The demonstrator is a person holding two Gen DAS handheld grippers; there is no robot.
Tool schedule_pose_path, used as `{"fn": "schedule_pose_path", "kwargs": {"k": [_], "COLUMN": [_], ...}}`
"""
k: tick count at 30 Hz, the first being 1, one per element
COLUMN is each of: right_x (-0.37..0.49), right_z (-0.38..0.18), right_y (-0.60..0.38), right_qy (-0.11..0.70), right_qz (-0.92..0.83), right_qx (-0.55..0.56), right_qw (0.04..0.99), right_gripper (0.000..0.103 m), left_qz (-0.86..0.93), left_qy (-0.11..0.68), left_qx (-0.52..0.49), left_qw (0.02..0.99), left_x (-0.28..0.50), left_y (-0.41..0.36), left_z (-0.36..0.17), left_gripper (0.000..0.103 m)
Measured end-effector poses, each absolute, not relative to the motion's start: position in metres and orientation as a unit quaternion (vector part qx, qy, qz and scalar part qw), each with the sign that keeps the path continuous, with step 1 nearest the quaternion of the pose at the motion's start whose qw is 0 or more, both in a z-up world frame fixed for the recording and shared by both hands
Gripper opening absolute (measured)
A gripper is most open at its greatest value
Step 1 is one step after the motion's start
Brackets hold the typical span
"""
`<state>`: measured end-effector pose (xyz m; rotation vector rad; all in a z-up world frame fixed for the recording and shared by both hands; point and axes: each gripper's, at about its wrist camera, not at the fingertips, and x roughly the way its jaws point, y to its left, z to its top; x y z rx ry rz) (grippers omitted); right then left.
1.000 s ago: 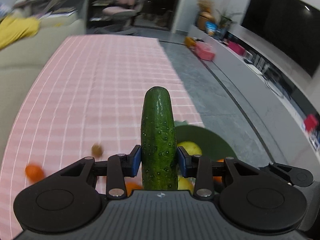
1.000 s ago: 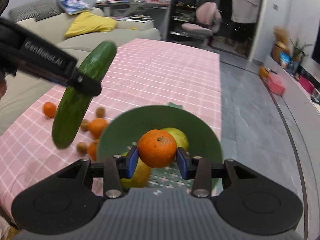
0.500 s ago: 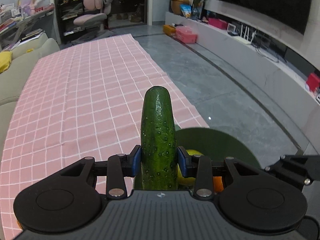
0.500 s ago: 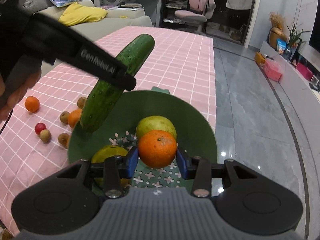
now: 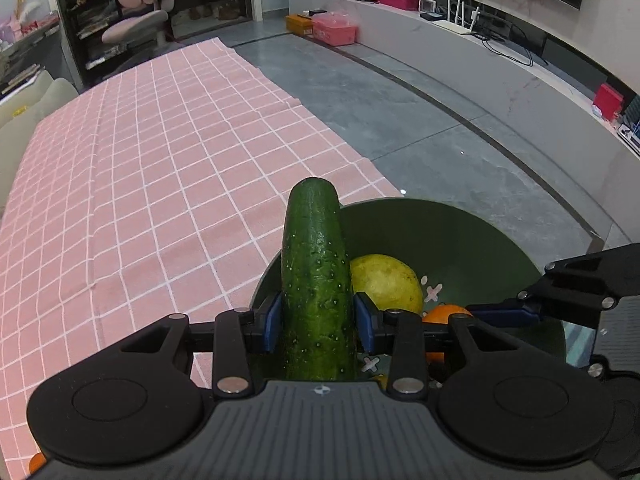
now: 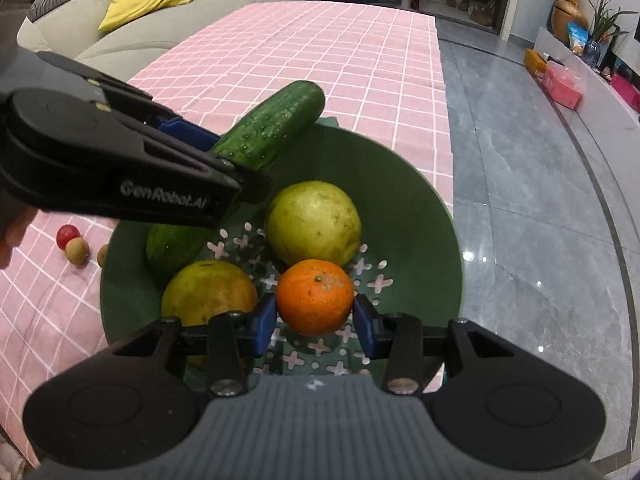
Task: Organize fruits
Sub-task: 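Carry the cucumber and the orange over the colander with both grippers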
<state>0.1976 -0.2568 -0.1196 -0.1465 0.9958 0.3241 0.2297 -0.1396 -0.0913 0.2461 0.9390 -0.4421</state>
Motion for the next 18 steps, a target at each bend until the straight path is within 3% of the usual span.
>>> {"fn": "schedule_pose_path", "kwargs": {"k": [18], "right_x": [0.200], "right_z": [-0.119], "right_y": [-0.252], "right_qy": [0.484], "right_qz": [0.175], "right_qx": [-0.109], "right_qw": [0.850], "right_gripper": [0.039], "left_qz": [-0.216], "left_qy": [0.438], "left_qx": [0.078], "left_qw": [0.869], "left_x": [0.217], "left_y": [-0.119], "left_z": [-0.069], "left_gripper": [0.053]}}
